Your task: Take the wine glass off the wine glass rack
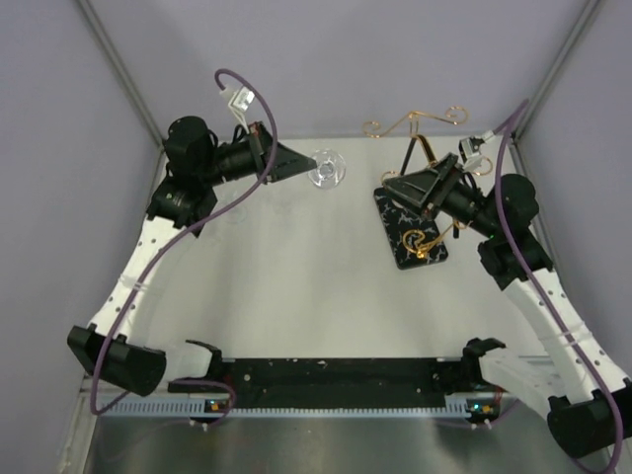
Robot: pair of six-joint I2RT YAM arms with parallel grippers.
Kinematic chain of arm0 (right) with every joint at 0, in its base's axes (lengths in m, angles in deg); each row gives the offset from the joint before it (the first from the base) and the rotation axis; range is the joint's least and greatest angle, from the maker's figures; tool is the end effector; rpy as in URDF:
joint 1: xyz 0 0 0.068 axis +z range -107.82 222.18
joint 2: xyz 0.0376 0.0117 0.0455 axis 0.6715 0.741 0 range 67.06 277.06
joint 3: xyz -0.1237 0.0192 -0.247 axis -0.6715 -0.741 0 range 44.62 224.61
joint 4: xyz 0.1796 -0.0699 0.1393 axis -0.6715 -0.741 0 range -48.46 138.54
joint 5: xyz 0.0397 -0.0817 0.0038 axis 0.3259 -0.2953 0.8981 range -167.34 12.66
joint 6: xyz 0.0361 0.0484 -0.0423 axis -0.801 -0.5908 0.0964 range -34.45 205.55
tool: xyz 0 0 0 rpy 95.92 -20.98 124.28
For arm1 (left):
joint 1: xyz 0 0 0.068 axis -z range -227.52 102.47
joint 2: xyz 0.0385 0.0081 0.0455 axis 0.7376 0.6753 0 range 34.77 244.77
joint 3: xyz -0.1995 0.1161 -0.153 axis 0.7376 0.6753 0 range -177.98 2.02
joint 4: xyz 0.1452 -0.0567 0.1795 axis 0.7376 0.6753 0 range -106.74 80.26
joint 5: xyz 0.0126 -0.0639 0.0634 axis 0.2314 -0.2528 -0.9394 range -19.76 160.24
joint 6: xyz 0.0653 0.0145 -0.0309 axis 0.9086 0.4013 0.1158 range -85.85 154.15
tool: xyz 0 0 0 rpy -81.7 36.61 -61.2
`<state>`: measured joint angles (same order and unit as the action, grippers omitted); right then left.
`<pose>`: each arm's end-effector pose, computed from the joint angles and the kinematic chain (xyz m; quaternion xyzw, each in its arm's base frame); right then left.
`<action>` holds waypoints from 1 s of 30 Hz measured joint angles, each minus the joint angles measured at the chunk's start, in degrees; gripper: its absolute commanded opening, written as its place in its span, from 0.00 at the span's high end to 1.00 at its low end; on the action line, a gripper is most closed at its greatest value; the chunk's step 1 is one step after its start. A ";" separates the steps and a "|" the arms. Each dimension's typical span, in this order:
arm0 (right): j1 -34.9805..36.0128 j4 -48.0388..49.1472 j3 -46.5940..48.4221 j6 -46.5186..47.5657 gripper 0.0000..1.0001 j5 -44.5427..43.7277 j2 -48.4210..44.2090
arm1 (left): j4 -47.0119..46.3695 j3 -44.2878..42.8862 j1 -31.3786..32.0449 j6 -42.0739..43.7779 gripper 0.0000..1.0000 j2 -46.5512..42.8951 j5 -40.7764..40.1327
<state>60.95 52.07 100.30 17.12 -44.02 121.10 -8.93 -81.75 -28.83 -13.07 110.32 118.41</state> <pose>0.1834 0.0981 0.4082 0.0792 0.6752 0.6278 0.3790 0.2475 -0.1321 0.4648 0.1221 0.6948 -0.5937 0.3871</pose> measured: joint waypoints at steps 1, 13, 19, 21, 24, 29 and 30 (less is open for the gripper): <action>0.00 -0.46 0.02 0.37 0.40 0.35 -0.28 | 0.15 0.55 0.07 0.83 1.00 -1.14 0.61; 0.00 -2.34 -3.63 2.91 0.40 5.66 -7.61 | -18.60 8.37 0.13 -11.28 1.00 -12.33 11.34; -0.11 -1.29 -3.96 3.13 0.40 7.74 -7.02 | -39.47 11.37 0.13 -29.27 1.00 -12.81 13.66; -0.85 0.44 -3.96 2.49 0.40 9.03 -6.62 | -44.59 12.13 0.13 -33.55 1.00 -12.79 13.84; -2.73 4.92 -4.61 -0.22 0.40 11.04 -6.49 | -51.30 13.11 0.13 -39.45 1.00 -12.72 13.88; -4.42 10.05 -5.03 -4.59 0.40 13.60 -6.91 | -60.98 14.62 0.13 -45.99 1.00 -11.61 13.75; -4.44 10.62 -5.03 -5.20 0.40 14.01 -7.15 | -62.29 15.02 0.17 -46.47 1.00 -11.37 13.75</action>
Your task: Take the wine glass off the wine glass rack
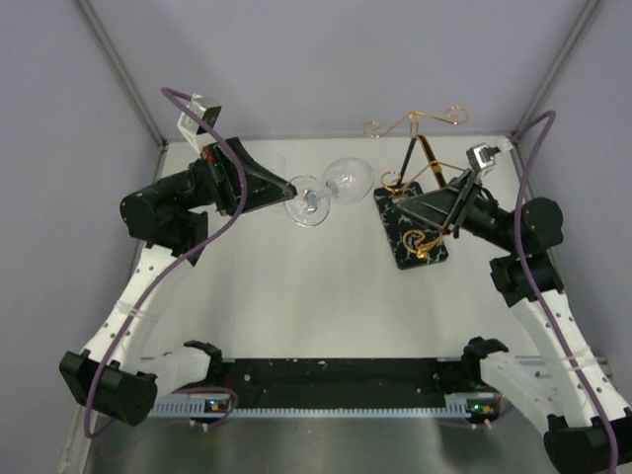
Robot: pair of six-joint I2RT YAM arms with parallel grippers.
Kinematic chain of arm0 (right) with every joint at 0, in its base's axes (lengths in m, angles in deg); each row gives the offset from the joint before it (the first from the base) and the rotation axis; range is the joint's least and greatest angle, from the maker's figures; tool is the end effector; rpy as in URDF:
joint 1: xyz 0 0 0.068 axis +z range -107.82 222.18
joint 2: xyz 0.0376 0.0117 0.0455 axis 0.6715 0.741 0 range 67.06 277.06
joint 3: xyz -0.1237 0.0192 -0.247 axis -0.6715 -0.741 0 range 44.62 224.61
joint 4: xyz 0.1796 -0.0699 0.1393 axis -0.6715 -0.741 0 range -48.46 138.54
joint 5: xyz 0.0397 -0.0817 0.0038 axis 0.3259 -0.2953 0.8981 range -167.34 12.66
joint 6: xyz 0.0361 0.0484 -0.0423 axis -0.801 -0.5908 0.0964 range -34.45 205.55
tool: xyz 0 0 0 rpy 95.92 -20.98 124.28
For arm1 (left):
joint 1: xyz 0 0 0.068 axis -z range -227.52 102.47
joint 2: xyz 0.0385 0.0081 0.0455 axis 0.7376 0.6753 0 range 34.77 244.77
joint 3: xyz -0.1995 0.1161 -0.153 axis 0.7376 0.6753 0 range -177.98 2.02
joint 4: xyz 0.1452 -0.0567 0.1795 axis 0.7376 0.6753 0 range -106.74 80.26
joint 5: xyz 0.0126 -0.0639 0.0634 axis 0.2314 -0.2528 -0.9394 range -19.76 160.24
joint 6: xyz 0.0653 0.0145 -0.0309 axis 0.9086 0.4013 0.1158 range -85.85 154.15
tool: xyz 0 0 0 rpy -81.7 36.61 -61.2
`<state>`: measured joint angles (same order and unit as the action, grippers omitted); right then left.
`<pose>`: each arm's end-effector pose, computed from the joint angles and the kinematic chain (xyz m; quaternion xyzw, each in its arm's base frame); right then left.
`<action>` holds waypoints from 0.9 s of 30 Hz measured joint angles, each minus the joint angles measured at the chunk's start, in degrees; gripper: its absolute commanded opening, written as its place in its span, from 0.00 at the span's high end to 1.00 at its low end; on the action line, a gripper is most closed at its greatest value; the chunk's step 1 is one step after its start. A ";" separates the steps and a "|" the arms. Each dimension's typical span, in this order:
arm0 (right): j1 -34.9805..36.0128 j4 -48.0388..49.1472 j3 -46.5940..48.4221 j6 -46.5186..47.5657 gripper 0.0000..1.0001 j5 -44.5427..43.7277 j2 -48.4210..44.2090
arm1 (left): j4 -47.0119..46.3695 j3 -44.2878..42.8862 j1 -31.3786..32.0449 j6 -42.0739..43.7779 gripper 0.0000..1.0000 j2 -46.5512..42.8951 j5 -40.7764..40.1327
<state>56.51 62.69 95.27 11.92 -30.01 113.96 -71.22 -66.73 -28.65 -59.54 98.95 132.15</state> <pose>0.1458 0.0840 0.4192 -0.0155 0.6289 0.6842 0.3689 0.1435 -0.1064 0.5206 0.2547 0.4829 -0.7637 0.3446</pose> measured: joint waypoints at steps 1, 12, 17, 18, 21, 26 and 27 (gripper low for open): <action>0.02 0.33 0.00 -0.59 0.40 0.39 -0.42 | -1.16 0.39 0.00 -0.31 1.00 0.22 0.07; 9.05 4.83 -4.35 -10.23 0.38 -5.38 -4.07 | -2.75 5.01 1.88 7.67 1.00 -0.44 0.87; 16.37 6.29 -4.61 -13.70 0.38 -13.07 -0.22 | -0.98 6.23 4.02 14.86 1.00 -1.14 2.32; 17.27 6.32 -4.83 -14.34 0.38 -14.88 0.33 | 0.48 6.27 4.57 17.62 1.00 -1.60 2.69; 20.50 5.95 -5.05 -16.22 0.38 -20.24 0.96 | 5.40 6.29 6.16 25.33 1.00 -3.50 3.30; 25.59 7.04 -5.03 -17.68 0.38 -26.80 1.44 | 12.37 6.38 8.41 35.95 1.00 -6.62 3.82; 26.45 7.34 -5.01 -17.79 0.38 -27.78 1.81 | 13.25 6.60 8.68 37.59 1.00 -7.04 3.87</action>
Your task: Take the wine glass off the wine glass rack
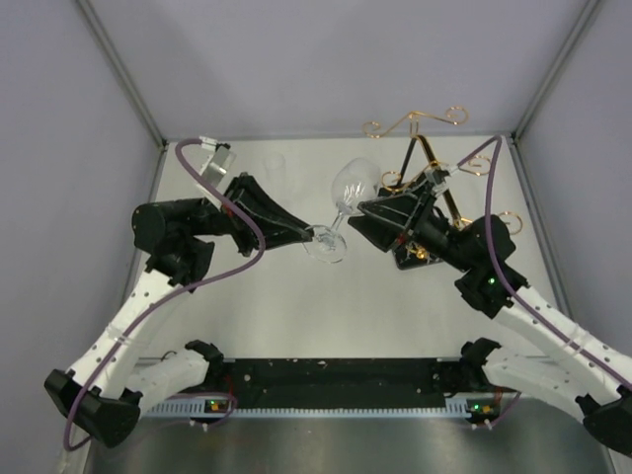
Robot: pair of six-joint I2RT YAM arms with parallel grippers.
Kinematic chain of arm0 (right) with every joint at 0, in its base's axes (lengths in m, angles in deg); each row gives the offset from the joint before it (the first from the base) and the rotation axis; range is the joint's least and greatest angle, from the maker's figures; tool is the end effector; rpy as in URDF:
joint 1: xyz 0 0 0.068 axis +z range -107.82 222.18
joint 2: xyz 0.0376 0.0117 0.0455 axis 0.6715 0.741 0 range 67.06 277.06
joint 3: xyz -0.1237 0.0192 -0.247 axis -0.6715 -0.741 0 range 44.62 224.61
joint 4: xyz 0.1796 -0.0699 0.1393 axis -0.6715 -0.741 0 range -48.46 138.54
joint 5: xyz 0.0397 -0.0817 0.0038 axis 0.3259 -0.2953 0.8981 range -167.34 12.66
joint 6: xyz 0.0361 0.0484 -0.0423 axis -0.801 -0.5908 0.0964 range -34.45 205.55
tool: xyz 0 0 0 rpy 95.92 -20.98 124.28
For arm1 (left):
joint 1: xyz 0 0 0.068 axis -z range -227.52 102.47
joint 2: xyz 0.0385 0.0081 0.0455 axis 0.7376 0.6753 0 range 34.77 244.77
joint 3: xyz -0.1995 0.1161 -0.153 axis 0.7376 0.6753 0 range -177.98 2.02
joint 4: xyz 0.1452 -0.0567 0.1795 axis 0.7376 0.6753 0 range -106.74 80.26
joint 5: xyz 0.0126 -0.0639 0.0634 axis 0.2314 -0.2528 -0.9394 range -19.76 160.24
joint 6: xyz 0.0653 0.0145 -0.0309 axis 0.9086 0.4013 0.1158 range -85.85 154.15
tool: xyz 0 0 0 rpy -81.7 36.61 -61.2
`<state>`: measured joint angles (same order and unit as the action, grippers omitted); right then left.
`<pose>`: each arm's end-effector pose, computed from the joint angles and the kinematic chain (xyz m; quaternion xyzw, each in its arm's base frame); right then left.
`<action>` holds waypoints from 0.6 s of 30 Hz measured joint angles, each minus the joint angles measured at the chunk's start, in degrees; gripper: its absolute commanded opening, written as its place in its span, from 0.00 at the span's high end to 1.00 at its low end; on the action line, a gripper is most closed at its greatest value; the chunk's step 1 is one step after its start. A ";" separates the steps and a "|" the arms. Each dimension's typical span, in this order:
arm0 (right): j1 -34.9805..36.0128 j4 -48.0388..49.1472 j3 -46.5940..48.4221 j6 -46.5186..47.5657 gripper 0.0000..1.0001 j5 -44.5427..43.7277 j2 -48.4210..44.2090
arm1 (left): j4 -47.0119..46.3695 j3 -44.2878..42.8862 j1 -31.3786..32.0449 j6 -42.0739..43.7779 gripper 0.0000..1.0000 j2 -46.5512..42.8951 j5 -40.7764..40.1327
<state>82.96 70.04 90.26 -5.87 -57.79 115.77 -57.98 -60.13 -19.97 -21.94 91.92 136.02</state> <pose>0.1310 0.1402 0.4050 0.1219 0.5797 0.7712 0.2332 0.1129 -0.1222 0.4895 0.4112 0.4275 -0.6705 0.4457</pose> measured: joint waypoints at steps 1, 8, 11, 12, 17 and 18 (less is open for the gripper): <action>0.70 0.07 0.11 -0.13 0.38 -0.63 0.37 | 0.87 0.26 0.15 1.42 1.00 -0.35 0.00; 6.32 0.00 1.22 0.17 0.41 -4.83 3.78 | 10.73 1.14 1.33 12.22 1.00 -1.51 -0.48; 7.96 0.39 2.45 0.33 0.48 -6.05 5.05 | 14.67 1.14 1.99 15.93 1.00 -1.88 -0.92; 8.33 0.55 2.69 0.37 0.50 -6.32 5.35 | 15.67 1.14 2.16 16.87 1.00 -1.97 -1.01; 9.99 1.20 3.26 0.87 0.72 -7.43 6.91 | 18.84 1.16 2.75 20.37 1.00 -2.67 -2.21; 10.08 1.16 3.26 0.96 0.74 -7.69 7.04 | 18.99 1.16 2.82 20.76 1.00 -2.82 -2.40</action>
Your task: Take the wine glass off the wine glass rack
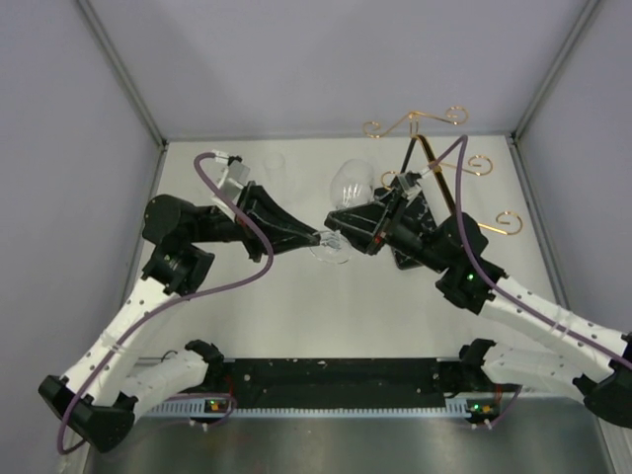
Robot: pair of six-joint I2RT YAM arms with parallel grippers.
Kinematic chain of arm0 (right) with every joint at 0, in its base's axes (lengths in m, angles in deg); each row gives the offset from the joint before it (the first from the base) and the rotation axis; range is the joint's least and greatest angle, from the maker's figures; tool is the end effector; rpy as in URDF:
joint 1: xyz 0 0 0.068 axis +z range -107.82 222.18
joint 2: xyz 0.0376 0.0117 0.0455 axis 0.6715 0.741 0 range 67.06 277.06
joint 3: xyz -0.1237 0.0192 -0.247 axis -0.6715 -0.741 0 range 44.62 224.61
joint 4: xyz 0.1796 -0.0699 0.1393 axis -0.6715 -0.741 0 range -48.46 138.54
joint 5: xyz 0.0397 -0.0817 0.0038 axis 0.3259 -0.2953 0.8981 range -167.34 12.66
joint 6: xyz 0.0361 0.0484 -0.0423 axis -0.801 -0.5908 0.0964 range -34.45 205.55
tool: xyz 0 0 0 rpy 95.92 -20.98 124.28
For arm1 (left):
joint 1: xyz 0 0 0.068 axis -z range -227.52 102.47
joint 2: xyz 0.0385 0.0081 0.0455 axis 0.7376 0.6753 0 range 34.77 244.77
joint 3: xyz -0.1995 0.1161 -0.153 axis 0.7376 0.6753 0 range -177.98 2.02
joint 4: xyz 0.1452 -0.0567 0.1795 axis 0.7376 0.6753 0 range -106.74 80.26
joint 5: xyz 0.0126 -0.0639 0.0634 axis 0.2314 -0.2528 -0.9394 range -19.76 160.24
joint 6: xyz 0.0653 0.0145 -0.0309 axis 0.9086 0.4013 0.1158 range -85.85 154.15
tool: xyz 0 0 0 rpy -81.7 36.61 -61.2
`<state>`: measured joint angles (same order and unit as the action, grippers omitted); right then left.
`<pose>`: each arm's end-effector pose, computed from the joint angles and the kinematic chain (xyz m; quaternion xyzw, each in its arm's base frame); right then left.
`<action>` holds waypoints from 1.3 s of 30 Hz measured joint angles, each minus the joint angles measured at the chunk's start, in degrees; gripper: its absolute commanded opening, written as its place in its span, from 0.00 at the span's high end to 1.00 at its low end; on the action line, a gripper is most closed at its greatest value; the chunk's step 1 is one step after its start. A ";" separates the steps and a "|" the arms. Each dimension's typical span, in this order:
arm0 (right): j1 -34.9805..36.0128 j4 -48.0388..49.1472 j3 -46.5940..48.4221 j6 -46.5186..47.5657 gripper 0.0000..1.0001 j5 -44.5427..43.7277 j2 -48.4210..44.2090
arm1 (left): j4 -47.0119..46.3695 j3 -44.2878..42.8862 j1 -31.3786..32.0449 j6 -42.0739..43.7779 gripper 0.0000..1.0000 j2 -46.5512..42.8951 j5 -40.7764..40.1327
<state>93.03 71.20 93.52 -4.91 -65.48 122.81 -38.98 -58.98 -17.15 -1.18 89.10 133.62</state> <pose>0.1312 0.1813 0.4052 0.1257 0.5922 0.7693 0.2041 0.1133 -0.1301 0.4656 0.4333 0.4516 -0.6219 0.4708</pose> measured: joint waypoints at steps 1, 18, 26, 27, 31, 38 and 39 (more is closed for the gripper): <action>0.02 -0.07 0.00 0.00 0.76 -0.22 0.11 | 0.22 0.00 0.07 0.50 1.00 -0.17 -0.24; 0.52 -1.73 0.00 -0.63 1.00 -2.01 -0.57 | 2.95 2.43 2.36 9.22 1.00 -2.45 -3.34; 0.52 -5.20 -0.02 1.07 1.00 -3.28 -0.57 | 5.20 5.60 2.97 13.49 0.97 -4.15 -5.86; 0.52 -5.66 -0.04 1.46 1.00 -3.30 -0.57 | 5.49 5.97 3.02 13.90 0.95 -4.37 -6.08; 0.52 -7.26 -0.04 2.95 1.00 -3.58 -0.57 | 6.60 7.39 3.06 14.99 0.85 -5.18 -6.86; 0.52 -7.48 -0.04 5.75 1.00 -3.76 -0.87 | 12.35 10.88 3.17 15.58 0.68 -7.06 -8.66; 0.50 -7.39 -0.04 5.95 1.00 -3.76 -1.14 | 13.29 11.41 3.17 15.61 0.67 -7.08 -8.92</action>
<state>93.54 63.81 93.48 1.04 -69.24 121.67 -25.70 -47.57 -13.99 14.43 82.01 124.70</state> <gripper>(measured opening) 0.165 0.302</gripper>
